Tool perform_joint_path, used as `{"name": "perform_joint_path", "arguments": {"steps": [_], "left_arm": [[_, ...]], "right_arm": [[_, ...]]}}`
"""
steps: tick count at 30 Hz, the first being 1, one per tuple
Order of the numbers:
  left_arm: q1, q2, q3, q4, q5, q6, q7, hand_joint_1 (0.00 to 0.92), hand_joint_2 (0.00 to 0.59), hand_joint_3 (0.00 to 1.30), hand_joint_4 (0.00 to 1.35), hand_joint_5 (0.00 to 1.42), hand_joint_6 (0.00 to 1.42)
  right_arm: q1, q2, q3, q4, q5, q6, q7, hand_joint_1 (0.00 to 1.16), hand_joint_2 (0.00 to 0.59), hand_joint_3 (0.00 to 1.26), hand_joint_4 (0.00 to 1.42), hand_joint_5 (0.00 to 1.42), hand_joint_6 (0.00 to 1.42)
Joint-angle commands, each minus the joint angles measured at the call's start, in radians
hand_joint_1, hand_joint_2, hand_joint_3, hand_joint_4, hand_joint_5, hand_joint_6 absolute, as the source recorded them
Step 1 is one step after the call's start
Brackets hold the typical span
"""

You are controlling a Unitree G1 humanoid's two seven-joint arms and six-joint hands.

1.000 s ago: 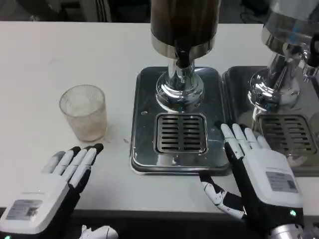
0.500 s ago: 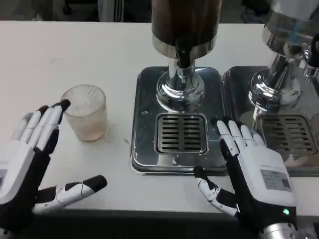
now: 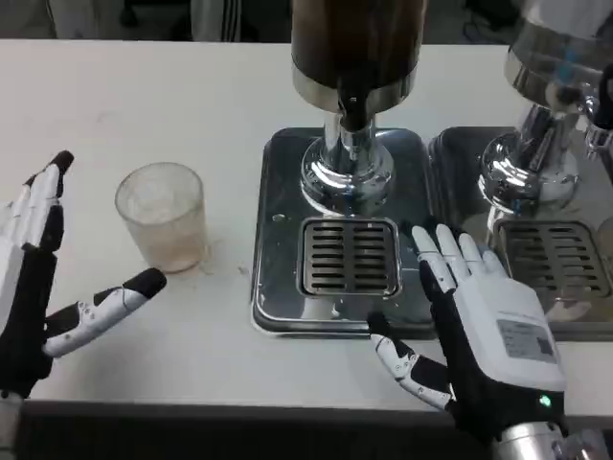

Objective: Grasp the cup under the faucet to collect the drink, then remove the cup.

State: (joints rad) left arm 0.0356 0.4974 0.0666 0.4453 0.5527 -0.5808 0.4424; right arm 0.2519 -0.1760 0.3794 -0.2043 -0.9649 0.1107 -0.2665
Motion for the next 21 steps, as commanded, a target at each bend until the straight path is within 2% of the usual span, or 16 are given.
{"name": "perform_joint_path", "arguments": {"steps": [1, 12, 17, 21], "left_arm": [[-0.102, 0.004, -0.016, 0.166, -0.032, -0.069, 0.029, 0.135, 0.003, 0.00, 0.00, 0.04, 0.08], [-0.320, 0.005, -0.048, 0.552, -0.141, -0.164, -0.063, 0.204, 0.007, 0.00, 0.00, 0.16, 0.19], [-0.384, 0.011, -0.078, 0.664, -0.143, -0.186, -0.080, 0.236, 0.006, 0.00, 0.00, 0.18, 0.21], [-0.439, 0.004, -0.089, 0.733, -0.174, -0.175, -0.140, 0.258, 0.004, 0.00, 0.00, 0.20, 0.24]], "right_arm": [[-0.003, -0.004, -0.001, -0.007, 0.005, 0.007, 0.007, 0.51, 0.417, 0.08, 0.00, 0.00, 0.00], [0.009, 0.001, 0.000, -0.031, 0.005, 0.021, 0.008, 0.51, 0.423, 0.11, 0.00, 0.00, 0.00], [0.011, -0.001, 0.006, -0.035, -0.003, 0.021, 0.007, 0.51, 0.423, 0.11, 0.00, 0.00, 0.00], [0.008, 0.002, 0.011, -0.038, -0.008, 0.021, 0.001, 0.52, 0.414, 0.13, 0.01, 0.00, 0.00]]}}
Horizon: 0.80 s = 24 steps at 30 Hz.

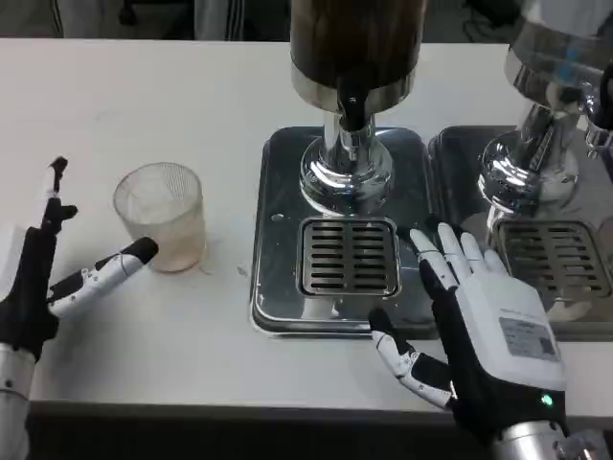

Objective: Grasp the cup under the faucet to collect the drink, then remove the cup.

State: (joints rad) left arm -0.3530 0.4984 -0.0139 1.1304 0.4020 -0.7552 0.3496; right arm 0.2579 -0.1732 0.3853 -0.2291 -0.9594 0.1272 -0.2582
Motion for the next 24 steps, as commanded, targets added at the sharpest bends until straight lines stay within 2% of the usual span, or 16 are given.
{"name": "perform_joint_path", "arguments": {"steps": [1, 13, 24], "left_arm": [[-0.058, 0.003, -0.009, 0.057, -0.027, 0.001, -0.055, 0.261, 0.004, 0.00, 0.00, 0.20, 0.24], [-0.178, 0.000, -0.098, 0.131, 0.011, 0.078, -0.084, 0.319, 0.012, 0.00, 0.00, 0.25, 0.30], [-0.226, -0.012, -0.126, 0.158, 0.002, 0.124, -0.112, 0.341, 0.022, 0.04, 0.02, 0.28, 0.34]], "right_arm": [[0.001, -0.001, 0.005, -0.014, -0.015, 0.005, -0.008, 0.52, 0.414, 0.14, 0.01, 0.00, 0.00], [0.019, -0.003, 0.002, -0.038, -0.025, 0.009, -0.003, 0.53, 0.413, 0.18, 0.04, 0.00, 0.00], [0.026, 0.004, -0.007, -0.056, -0.025, 0.024, -0.002, 0.53, 0.408, 0.18, 0.05, 0.00, 0.00]]}}
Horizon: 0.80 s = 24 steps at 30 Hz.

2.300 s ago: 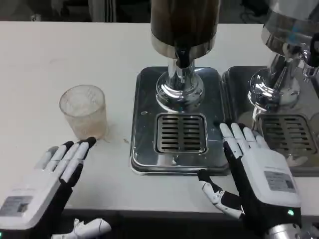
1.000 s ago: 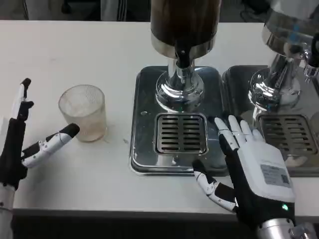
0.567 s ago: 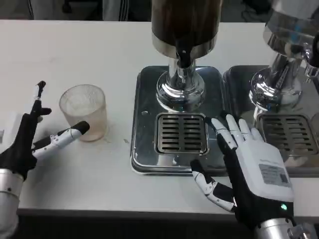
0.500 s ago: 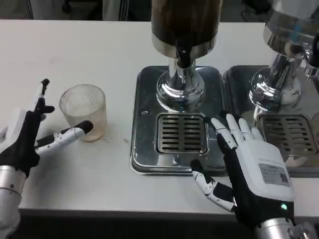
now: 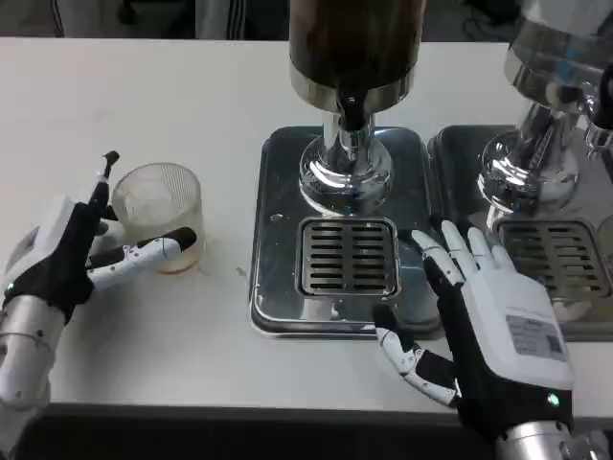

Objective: Grasp the cup under the faucet to collect the drink, then remove the cup.

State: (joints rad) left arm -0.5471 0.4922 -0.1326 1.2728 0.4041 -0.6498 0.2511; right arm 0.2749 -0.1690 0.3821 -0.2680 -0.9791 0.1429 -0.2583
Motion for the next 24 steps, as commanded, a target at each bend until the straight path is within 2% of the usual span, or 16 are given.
{"name": "perform_joint_path", "arguments": {"steps": [1, 18, 21, 24], "left_arm": [[-0.035, -0.007, -0.007, 0.017, -0.002, 0.020, -0.018, 0.342, 0.023, 0.04, 0.02, 0.28, 0.35], [-0.090, -0.032, -0.012, 0.037, -0.012, 0.039, -0.151, 0.373, 0.045, 0.05, 0.03, 0.31, 0.40], [-0.098, -0.037, -0.017, 0.038, -0.006, 0.043, -0.162, 0.383, 0.051, 0.09, 0.08, 0.35, 0.42], [-0.101, -0.040, -0.023, 0.037, 0.002, 0.044, -0.151, 0.411, 0.065, 0.16, 0.15, 0.43, 0.49]], "right_arm": [[0.010, 0.000, -0.003, -0.018, -0.005, 0.009, -0.002, 0.53, 0.408, 0.18, 0.05, 0.00, 0.00], [0.034, 0.010, -0.011, -0.039, 0.022, 0.027, 0.014, 0.52, 0.416, 0.19, 0.06, 0.00, 0.00], [0.036, 0.008, -0.013, -0.042, 0.024, 0.028, 0.016, 0.52, 0.417, 0.19, 0.07, 0.00, 0.01], [0.034, 0.008, -0.017, -0.045, 0.028, 0.027, 0.017, 0.52, 0.417, 0.19, 0.08, 0.00, 0.01]]}}
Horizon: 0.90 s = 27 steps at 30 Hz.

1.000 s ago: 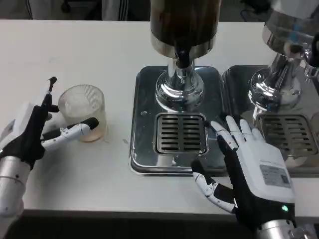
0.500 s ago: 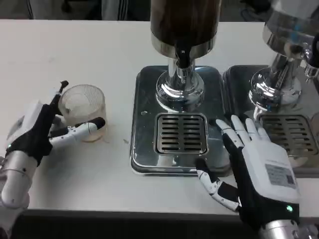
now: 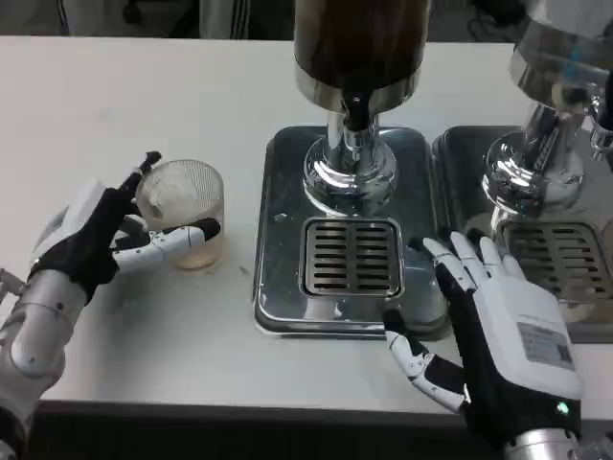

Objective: Grasp the cup under the faucet to collect the drink, then remove the cup.

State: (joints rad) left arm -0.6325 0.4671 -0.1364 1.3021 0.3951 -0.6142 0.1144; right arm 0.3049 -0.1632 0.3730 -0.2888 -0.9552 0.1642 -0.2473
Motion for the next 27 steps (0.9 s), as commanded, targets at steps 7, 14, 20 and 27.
{"name": "perform_joint_path", "arguments": {"steps": [7, 14, 20, 27], "left_arm": [[-0.017, -0.017, -0.034, 0.005, 0.028, 0.010, 0.024, 0.483, 0.073, 0.25, 0.25, 0.55, 0.64], [-0.001, -0.015, -0.052, -0.004, 0.034, -0.017, 0.116, 0.514, 0.057, 0.43, 0.47, 0.83, 1.09], [0.013, -0.013, -0.041, -0.012, 0.030, -0.055, 0.174, 0.590, 0.000, 0.57, 0.63, 0.96, 1.26], [0.032, 0.001, -0.020, -0.028, 0.017, -0.111, 0.241, 0.610, 0.000, 0.62, 0.70, 0.99, 1.31]], "right_arm": [[-0.002, 0.008, -0.011, -0.024, 0.015, 0.003, 0.012, 0.51, 0.417, 0.19, 0.08, 0.00, 0.02], [-0.003, 0.011, -0.008, -0.018, 0.027, 0.002, 0.013, 0.51, 0.417, 0.19, 0.11, 0.00, 0.02], [-0.005, 0.008, -0.011, -0.015, 0.040, 0.000, 0.015, 0.51, 0.417, 0.19, 0.11, 0.00, 0.02], [-0.005, 0.001, -0.014, -0.014, 0.054, -0.003, 0.017, 0.51, 0.417, 0.19, 0.13, 0.00, 0.02]]}}
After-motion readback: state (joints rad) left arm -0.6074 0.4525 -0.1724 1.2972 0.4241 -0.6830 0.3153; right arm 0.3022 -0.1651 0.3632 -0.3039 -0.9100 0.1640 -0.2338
